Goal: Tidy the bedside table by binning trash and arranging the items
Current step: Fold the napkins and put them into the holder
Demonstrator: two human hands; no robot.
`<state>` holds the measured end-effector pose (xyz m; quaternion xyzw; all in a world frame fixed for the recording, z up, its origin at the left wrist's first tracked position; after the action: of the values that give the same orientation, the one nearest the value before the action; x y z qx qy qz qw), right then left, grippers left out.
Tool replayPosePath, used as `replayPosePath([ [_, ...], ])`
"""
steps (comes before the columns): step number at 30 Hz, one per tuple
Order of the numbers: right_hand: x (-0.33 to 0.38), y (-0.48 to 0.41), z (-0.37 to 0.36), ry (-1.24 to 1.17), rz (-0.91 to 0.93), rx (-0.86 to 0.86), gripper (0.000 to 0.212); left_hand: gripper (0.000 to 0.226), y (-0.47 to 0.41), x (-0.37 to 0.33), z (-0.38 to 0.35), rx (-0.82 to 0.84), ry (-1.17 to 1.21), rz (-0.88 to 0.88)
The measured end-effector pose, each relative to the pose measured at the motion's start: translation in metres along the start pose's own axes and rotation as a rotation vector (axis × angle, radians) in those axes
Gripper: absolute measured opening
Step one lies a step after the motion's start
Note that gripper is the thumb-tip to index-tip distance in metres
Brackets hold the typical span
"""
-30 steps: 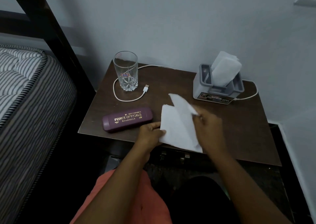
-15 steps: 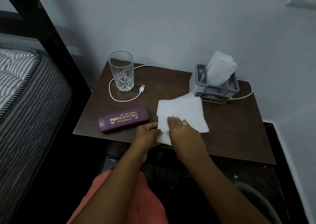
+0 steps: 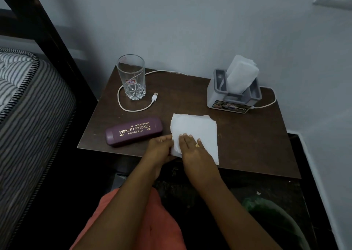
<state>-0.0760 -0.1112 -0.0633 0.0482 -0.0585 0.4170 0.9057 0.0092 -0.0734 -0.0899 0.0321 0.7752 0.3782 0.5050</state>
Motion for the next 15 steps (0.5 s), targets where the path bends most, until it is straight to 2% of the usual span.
replayPosePath([
  [2, 0.002, 0.004, 0.000, -0.039, 0.013, 0.033, 0.067, 0.025, -0.002, -0.002, -0.002, -0.016, 0.047, 0.030],
  [4, 0.001, 0.010, 0.009, -0.180, -0.015, 0.027, 0.068, 0.027, -0.004, -0.005, -0.005, -0.042, 0.050, 0.035],
  [6, -0.014, 0.020, 0.023, -0.531, -0.221, -0.009, 0.062, 0.020, -0.007, -0.009, -0.007, -0.078, -0.040, -0.022],
  [8, -0.043, 0.038, 0.038, -0.848, -0.520, -0.196, 0.055, 0.021, -0.009, -0.011, -0.007, -0.106, -0.111, -0.060],
  [10, -0.073, 0.058, 0.042, -1.037, -0.785, -0.398, 0.044, 0.020, -0.008, -0.013, -0.008, -0.079, -0.121, -0.066],
  [11, -0.083, 0.067, 0.037, -1.126, -0.896, -0.434, 0.039, 0.018, -0.006, -0.016, -0.011, -0.040, -0.115, -0.067],
  [13, -0.094, 0.076, 0.023, -1.376, -1.047, -0.427, 0.031, 0.009, 0.001, -0.024, -0.020, 0.071, -0.066, -0.076],
  [15, -0.090, 0.074, 0.012, -1.632, -1.093, -0.360, 0.038, 0.014, 0.014, -0.038, -0.029, 0.168, 0.052, -0.092],
])
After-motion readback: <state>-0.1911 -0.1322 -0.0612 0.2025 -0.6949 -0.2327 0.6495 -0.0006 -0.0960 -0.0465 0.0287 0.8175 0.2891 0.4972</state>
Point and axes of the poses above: each hand's wrist, its own y-axis away from the middle knuckle, its own z-axis out of the back of the hand, x = y × z, the point moved 7 cm from there along -y, towards the middle knuckle, and after that the axes turned 3 degrees about -y, right-handed, at the moved point
